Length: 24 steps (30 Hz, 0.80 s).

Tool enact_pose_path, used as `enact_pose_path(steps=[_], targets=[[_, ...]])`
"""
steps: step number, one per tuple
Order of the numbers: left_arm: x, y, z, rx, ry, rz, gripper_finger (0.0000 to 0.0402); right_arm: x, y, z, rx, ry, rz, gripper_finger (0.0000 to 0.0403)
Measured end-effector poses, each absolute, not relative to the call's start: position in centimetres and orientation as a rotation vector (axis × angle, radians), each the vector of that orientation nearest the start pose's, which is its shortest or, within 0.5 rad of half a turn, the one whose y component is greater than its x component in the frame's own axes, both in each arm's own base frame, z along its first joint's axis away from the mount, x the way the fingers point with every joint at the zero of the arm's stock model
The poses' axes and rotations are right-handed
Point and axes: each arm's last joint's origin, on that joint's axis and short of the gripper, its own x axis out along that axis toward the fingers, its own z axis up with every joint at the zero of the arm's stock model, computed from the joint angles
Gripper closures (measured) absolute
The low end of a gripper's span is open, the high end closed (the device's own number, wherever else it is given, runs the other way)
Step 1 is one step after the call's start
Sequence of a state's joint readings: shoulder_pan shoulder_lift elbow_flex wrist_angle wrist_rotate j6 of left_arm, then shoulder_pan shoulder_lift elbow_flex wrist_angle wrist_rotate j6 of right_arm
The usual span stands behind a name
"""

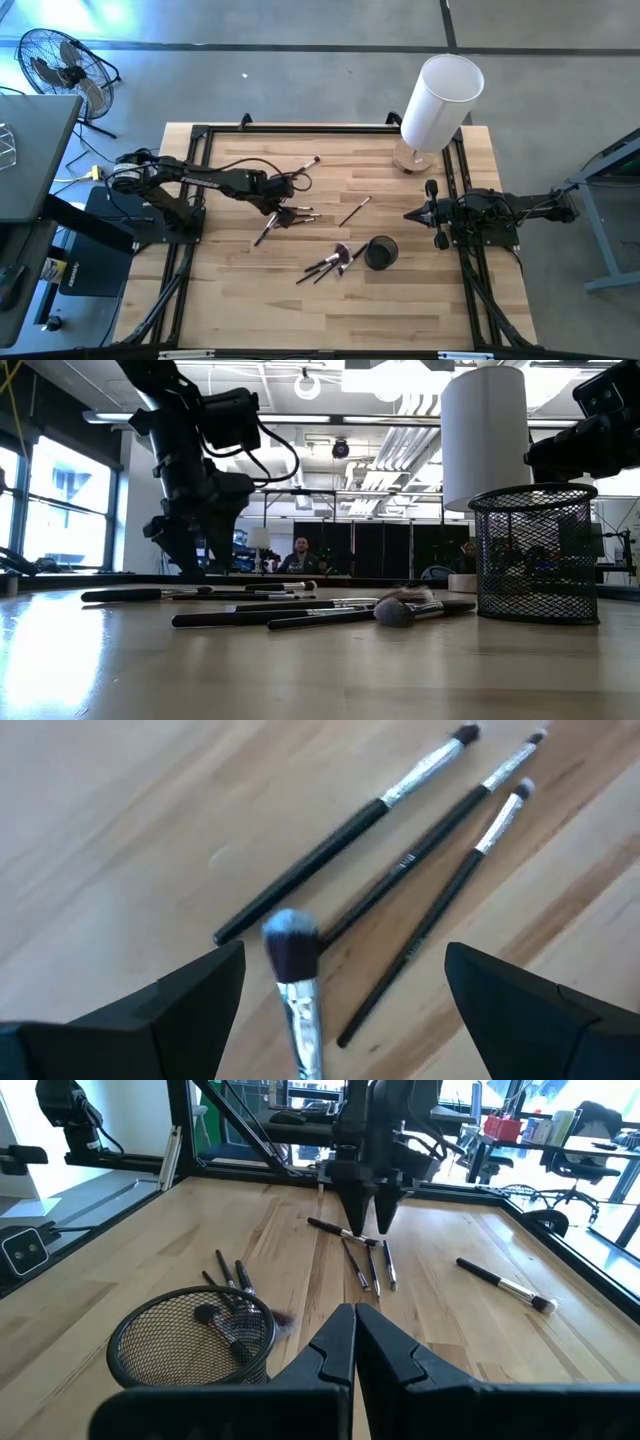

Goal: Put items in baskets/containers
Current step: Put the bottom blush brush into the mesh organizer

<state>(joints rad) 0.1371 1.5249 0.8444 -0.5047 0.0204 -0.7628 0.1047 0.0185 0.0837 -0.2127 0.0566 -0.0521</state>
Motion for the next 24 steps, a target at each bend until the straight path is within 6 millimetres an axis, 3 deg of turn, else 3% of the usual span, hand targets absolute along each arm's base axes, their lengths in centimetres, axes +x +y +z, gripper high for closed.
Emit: enact_pose_path(steps=[12, 24], targets=[[27.00, 3.63, 17.00, -0.765, 1.096, 0.534, 0.0069, 9.19, 0.80, 17.00, -0.064, 0.146, 0.052, 0.0402], [26.97, 3.63, 16.98, -0.765, 1.098, 0.535, 0.0168, 9.19, 0.80, 17.00, -0.064, 0.146, 0.052, 0.0402]])
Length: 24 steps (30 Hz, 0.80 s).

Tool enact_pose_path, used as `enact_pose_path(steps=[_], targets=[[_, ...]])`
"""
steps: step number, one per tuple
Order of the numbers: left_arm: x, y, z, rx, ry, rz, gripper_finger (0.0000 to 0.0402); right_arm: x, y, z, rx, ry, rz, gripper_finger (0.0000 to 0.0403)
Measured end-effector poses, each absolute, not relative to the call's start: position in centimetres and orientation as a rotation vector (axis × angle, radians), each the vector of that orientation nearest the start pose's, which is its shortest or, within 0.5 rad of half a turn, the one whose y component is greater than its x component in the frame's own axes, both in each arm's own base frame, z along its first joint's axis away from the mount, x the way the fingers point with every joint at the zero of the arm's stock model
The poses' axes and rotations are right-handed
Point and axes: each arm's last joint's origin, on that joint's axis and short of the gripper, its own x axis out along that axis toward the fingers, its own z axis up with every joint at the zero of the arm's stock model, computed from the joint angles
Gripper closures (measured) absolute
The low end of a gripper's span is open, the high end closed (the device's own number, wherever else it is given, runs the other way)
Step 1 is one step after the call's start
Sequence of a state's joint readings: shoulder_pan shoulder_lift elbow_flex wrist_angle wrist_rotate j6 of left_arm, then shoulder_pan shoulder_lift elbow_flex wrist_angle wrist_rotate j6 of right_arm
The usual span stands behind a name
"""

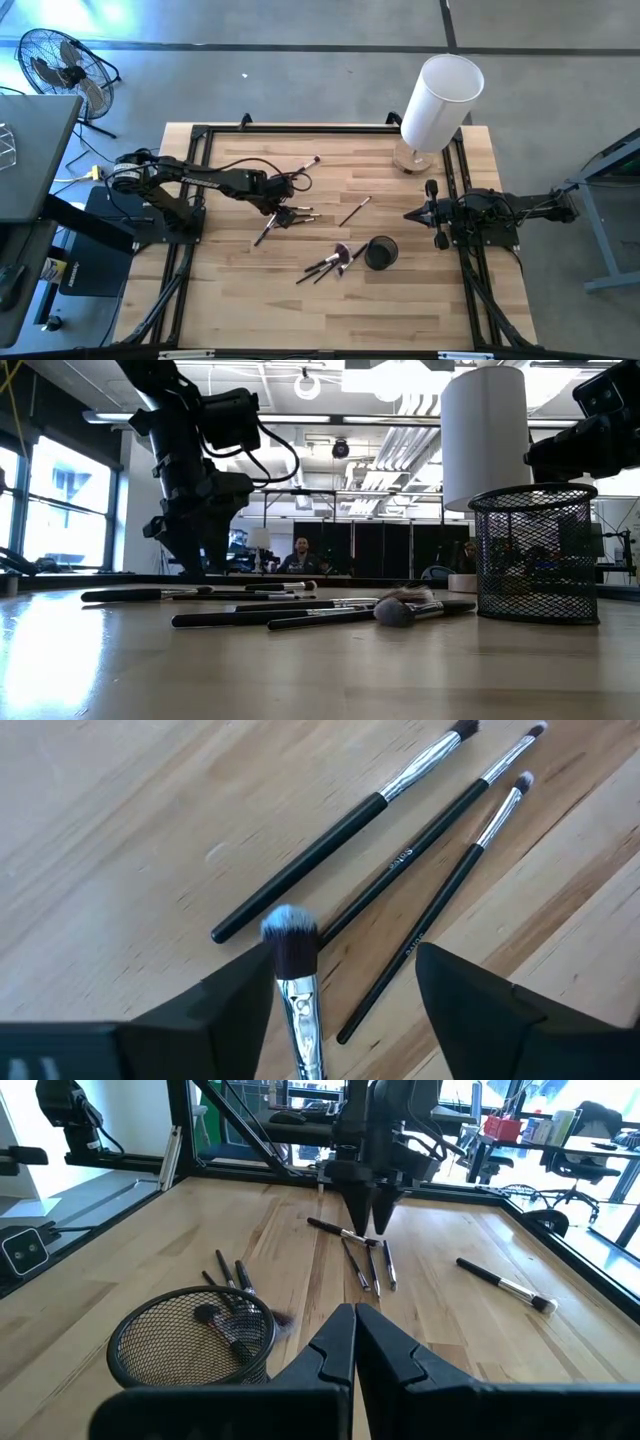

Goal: Put items in baskets/containers
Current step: Put the bottom blush brush into the mesh organizer

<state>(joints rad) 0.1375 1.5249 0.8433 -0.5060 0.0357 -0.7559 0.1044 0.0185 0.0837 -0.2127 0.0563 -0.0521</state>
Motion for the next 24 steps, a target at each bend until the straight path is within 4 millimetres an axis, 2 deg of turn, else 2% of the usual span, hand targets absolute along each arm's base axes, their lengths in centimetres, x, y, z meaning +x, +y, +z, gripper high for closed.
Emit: enact_pose_path(steps=[13, 20, 24], targets=[[27.7, 3.7, 14.4, -0.770, 1.181, 0.571, 0.0208, 9.2, 0.8, 17.0, -0.064, 0.146, 0.052, 0.0402], [28.3, 3.9, 14.9, -0.737, 1.158, 0.600, 0.0208, 9.2, 0.8, 17.0, -0.064, 0.145, 0.052, 0.0402], [29.1, 4.2, 15.6, -0.686, 1.089, 0.597, 0.0209, 9.2, 0.8, 17.0, -0.064, 0.146, 0.052, 0.0402]])
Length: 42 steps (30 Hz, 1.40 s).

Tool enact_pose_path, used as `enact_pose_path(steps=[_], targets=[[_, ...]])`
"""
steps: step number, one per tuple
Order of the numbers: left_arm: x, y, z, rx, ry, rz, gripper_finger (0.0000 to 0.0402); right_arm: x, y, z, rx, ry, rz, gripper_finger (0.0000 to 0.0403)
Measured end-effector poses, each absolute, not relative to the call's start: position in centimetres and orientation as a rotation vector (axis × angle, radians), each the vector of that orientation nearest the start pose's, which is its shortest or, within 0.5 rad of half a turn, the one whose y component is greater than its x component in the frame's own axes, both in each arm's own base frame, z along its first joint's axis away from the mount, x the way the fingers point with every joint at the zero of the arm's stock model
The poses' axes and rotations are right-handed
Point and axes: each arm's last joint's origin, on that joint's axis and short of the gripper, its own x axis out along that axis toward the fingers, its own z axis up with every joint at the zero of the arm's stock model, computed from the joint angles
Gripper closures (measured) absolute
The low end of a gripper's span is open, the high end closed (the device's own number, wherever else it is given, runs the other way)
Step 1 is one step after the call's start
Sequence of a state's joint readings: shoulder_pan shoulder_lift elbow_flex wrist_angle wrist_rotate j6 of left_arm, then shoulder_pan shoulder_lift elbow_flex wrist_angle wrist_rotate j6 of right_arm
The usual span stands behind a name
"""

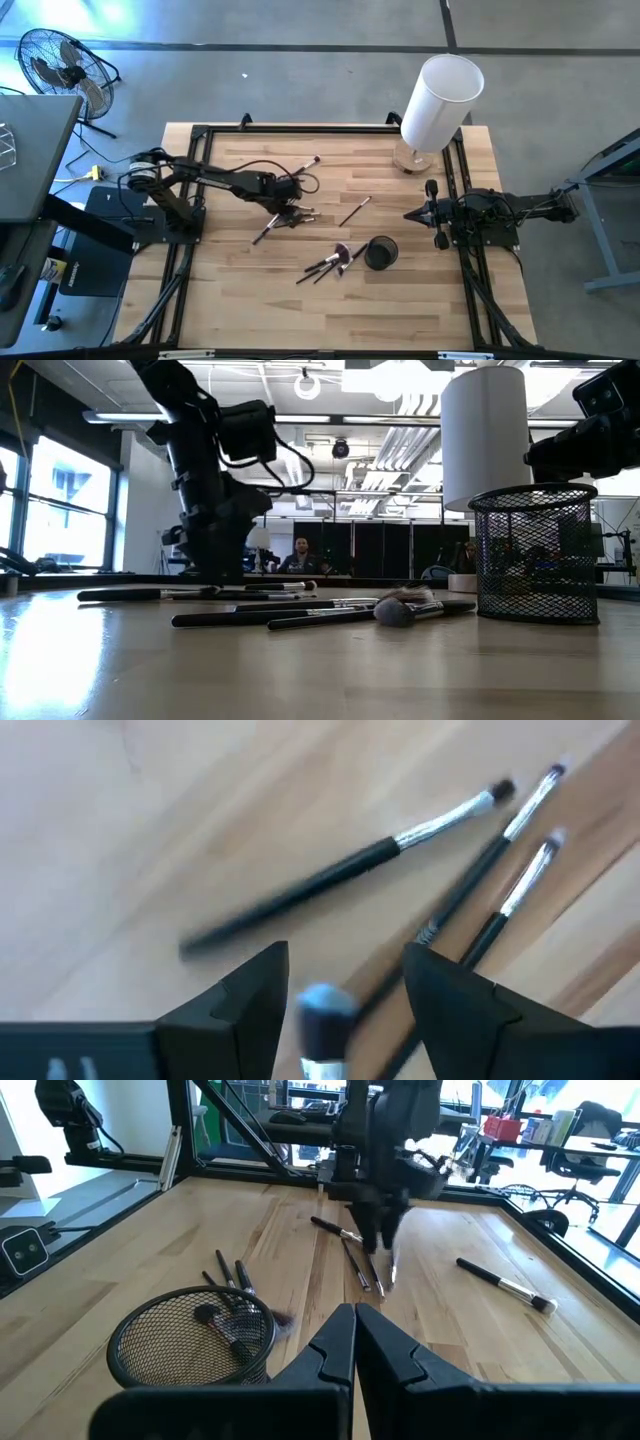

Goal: Put items in baskets/containers
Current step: Put the bottom blush brush into the mesh organizer

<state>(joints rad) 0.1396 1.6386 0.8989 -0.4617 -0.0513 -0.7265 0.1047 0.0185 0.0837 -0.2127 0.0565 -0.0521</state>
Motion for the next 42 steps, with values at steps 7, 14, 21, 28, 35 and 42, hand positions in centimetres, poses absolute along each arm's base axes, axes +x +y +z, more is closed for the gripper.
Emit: enact_pose_path(steps=[7, 14, 21, 28, 35, 42], targets=[[29.2, 4.2, 14.7, -0.693, 1.124, 0.602, 0.0209, 9.2, 0.8, 17.0, -0.064, 0.146, 0.052, 0.0402], [29.2, 4.2, 14.7, -0.679, 1.137, 0.589, 0.0209, 9.2, 0.8, 17.0, -0.064, 0.143, 0.051, 0.0402], [28.8, 4.0, 14.6, -0.636, 1.211, 0.501, 0.0209, 9.2, 0.8, 17.0, -0.063, 0.141, 0.052, 0.0402], [28.7, 3.9, 14.6, -0.641, 1.225, 0.496, 0.0209, 9.2, 0.8, 17.0, -0.063, 0.140, 0.052, 0.0402], [28.5, 3.8, 14.5, -0.641, 1.264, 0.465, 0.0209, 9.2, 0.8, 17.0, -0.063, 0.140, 0.051, 0.0402], [28.4, 3.8, 14.4, -0.618, 1.271, 0.461, 0.0223, 9.2, 0.8, 17.1, -0.063, 0.140, 0.052, 0.0402]])
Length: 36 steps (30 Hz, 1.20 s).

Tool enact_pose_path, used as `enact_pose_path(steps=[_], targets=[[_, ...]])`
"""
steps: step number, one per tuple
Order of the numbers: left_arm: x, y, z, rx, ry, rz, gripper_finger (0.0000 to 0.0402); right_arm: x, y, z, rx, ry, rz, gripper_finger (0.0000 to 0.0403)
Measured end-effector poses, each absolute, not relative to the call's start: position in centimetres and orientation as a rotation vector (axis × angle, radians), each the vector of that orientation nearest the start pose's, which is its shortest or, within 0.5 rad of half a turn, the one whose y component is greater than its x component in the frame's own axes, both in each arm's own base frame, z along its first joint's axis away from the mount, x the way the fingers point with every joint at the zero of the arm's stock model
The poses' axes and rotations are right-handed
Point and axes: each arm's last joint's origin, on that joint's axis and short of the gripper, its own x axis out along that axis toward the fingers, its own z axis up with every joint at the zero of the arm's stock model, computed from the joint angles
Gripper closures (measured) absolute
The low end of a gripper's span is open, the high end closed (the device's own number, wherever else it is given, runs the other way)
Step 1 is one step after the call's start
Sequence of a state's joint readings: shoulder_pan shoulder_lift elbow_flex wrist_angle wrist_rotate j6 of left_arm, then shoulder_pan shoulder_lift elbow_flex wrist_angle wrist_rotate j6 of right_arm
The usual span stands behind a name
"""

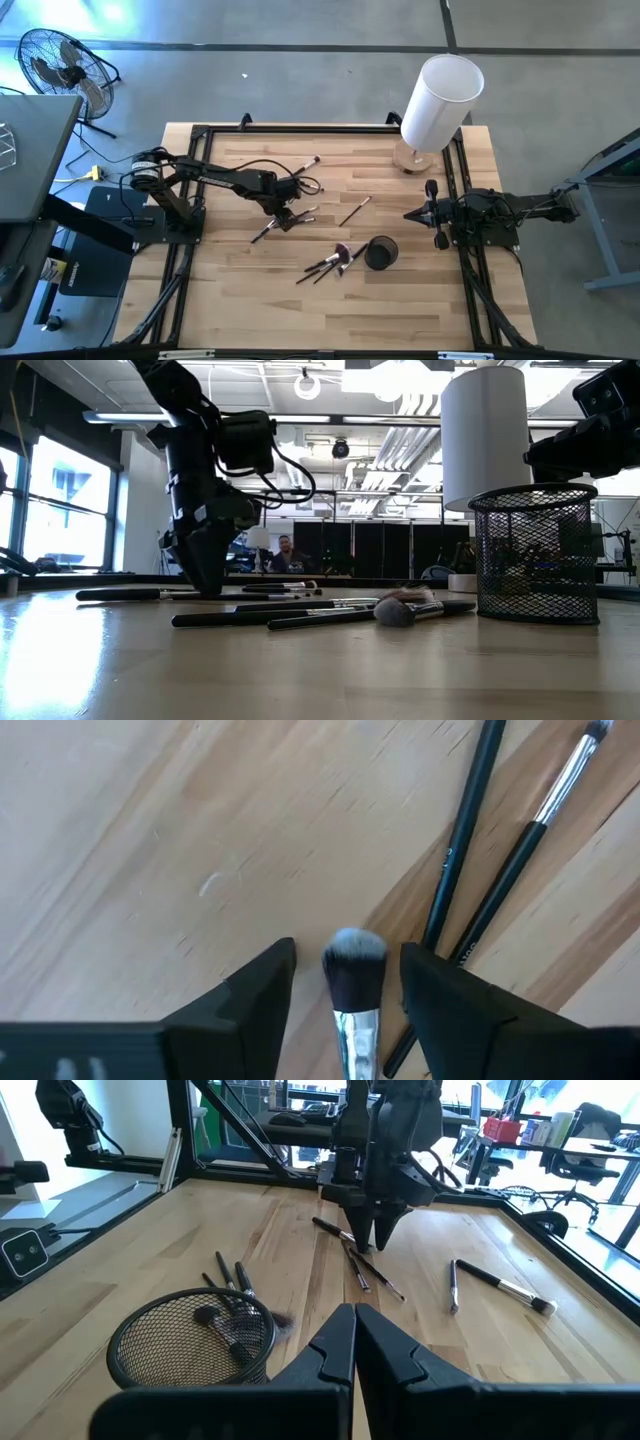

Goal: Put items in baskets/containers
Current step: Put the bottom blush brush into the mesh organizer

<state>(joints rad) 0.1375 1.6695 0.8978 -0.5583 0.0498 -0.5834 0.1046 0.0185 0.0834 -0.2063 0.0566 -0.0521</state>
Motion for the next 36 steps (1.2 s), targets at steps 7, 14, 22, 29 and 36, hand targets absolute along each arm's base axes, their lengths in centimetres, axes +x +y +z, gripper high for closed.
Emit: enact_pose_path(steps=[7, 14, 22, 29, 36], targets=[[28.3, 3.9, 14.4, -0.574, 1.275, 0.460, 0.0330, 9.2, 0.8, 17.1, -0.063, 0.140, 0.051, 0.0402], [28.3, 3.8, 15.0, -0.567, 1.337, 0.441, 0.0386, 9.2, 0.8, 17.1, -0.063, 0.140, 0.051, 0.0402], [28.7, 2.3, 21.4, -0.567, 1.287, 0.518, 0.0398, 9.2, 0.8, 17.1, -0.063, 0.140, 0.052, 0.0402], [31.0, -1.3, 31.4, -0.545, 0.774, 0.460, 0.0400, 9.2, 0.8, 17.1, -0.063, 0.140, 0.052, 0.0402], [35.4, -6.1, 36.8, -0.253, 0.145, 0.220, 0.0401, 9.2, 0.8, 17.0, -0.064, 0.145, 0.052, 0.0402]])
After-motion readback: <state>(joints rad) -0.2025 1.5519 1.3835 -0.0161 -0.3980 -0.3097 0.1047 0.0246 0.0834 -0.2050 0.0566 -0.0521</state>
